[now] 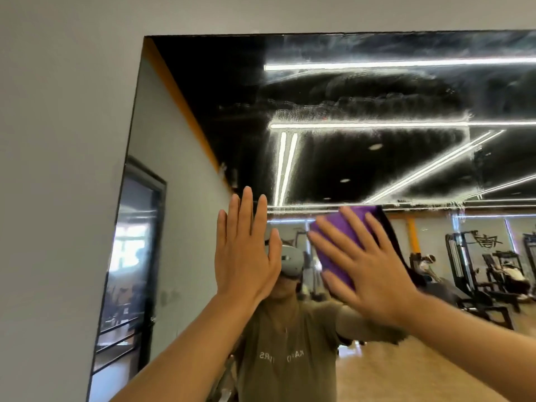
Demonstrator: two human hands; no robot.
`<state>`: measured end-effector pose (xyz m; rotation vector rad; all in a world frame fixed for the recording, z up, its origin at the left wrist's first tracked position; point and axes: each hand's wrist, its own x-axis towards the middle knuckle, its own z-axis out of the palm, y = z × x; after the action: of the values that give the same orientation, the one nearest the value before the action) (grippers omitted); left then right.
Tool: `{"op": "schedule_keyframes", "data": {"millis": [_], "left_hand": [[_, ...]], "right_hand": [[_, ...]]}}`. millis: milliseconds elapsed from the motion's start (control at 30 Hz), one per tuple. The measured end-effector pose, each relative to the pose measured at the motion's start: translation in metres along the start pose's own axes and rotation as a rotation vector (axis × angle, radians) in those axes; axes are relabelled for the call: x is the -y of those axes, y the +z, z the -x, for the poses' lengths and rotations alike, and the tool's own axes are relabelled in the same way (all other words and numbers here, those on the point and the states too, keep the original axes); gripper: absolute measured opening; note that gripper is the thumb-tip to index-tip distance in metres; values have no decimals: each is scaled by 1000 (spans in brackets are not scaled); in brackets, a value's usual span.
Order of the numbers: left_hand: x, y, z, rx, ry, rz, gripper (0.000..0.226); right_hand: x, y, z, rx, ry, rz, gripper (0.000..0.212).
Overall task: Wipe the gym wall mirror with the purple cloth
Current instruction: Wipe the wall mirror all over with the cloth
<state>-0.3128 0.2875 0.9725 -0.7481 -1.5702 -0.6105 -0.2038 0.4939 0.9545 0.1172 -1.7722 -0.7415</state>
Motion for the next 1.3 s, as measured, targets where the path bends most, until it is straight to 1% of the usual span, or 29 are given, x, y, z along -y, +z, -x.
{"op": "schedule_keyframes", "data": {"millis": [100,200,267,367,433,533,600,667,733,833,933,967,1067,1133,1233,1300], "left_hand": [[-15,5,-2,-17,-31,13,65],[-30,15,-3,-20,-11,18,64],[-38,22,-6,-26,2,-14,64],[-41,28,-9,-65,9,-81,63],[-39,31,-10,-87,21,-107,63],[-40,31,-10,-96,13,-90,63],[-41,30,-11,-103,7,-94,63],[-41,29,-11,-113,8,-115,63],[-42,28,-11,-119,8,-133,63],[-46,28,-11,-127,-14,-145,64],[-64,26,-12,-128,-94,-106,68],[-71,27,-13,-124,-107,-94,69],[-90,32,-18,-106,-49,-84,69],[-98,38,-21,-89,-51,-72,70],[-108,44,-26,-106,-111,-56,71],[-112,46,-26,-119,-126,-52,69]], "right_hand": [[-5,2,28,36,-156,37,66],[-32,-3,8,84,-248,9,65],[-58,-6,-21,61,-180,-6,64],[-95,-19,-80,-12,105,-80,66],[-113,-28,-117,3,274,-121,69],[-128,-34,-149,48,379,-139,73],[-125,-31,-147,30,381,-139,73],[-108,-24,-124,-28,324,-123,71],[-86,-16,-83,-56,232,-110,69],[-47,-1,0,-69,113,-103,66],[-29,6,49,-54,51,-119,65],[-32,6,50,-47,30,-126,65],[-56,2,24,-27,-1,-137,64],[-83,1,-8,-43,86,-121,65],[-133,-14,-68,-65,275,-118,69],[-159,-25,-100,-7,365,-148,69]]}}
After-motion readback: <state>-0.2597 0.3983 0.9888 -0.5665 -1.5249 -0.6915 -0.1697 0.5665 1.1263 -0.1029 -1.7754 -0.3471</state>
